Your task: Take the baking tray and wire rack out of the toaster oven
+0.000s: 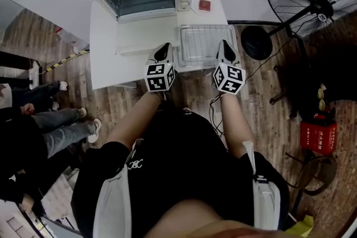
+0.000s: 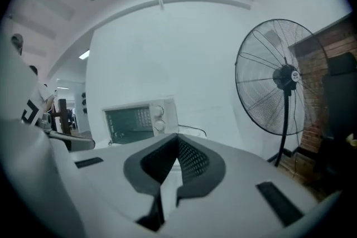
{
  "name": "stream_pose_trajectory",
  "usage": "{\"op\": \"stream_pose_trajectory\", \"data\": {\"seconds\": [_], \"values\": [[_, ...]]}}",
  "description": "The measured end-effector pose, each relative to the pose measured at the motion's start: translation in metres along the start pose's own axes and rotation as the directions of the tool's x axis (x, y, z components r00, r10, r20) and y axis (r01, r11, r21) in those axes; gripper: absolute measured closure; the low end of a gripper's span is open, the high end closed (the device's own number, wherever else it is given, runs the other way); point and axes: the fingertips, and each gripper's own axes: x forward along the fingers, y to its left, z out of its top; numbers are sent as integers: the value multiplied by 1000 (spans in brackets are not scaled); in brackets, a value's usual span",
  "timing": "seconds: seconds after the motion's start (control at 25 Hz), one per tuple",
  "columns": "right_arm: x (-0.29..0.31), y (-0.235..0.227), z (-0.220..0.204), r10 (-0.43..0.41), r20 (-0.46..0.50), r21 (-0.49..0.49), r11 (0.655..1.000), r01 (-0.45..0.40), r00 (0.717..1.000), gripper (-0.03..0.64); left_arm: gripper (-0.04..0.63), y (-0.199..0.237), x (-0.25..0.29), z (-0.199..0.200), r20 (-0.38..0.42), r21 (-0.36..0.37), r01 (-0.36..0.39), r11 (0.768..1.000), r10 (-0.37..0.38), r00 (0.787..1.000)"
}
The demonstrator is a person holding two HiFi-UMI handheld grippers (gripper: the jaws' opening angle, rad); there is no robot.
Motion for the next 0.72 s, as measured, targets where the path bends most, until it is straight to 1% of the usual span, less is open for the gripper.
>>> {"op": "stream_pose_trajectory", "data": {"seconds": [0.12,0.2,0.32,0.4,0.52,0.6,0.72], "values": [[7,27,34,52,69,-18,999,-51,996,617,581,6,-9,32,75,48,-10,999,6,997],[12,49,56,94,109,-54,995,-89,990,617,581,14,-17,52,118,73,-35,997,26,993],[20,88,88,181,161,-152,976,-157,970,617,581,30,-30,81,175,108,-92,990,73,982],[26,111,108,230,196,-185,963,-194,953,617,581,41,-39,100,213,122,-125,985,97,972],[33,138,134,280,242,-178,954,-241,929,617,581,56,-50,123,256,127,-157,979,121,959],[37,153,148,298,263,-170,950,-260,918,617,581,65,-55,134,261,137,-168,976,128,957],[42,171,159,314,276,-164,947,-277,909,617,581,77,-63,144,261,162,-191,968,145,954]]}}
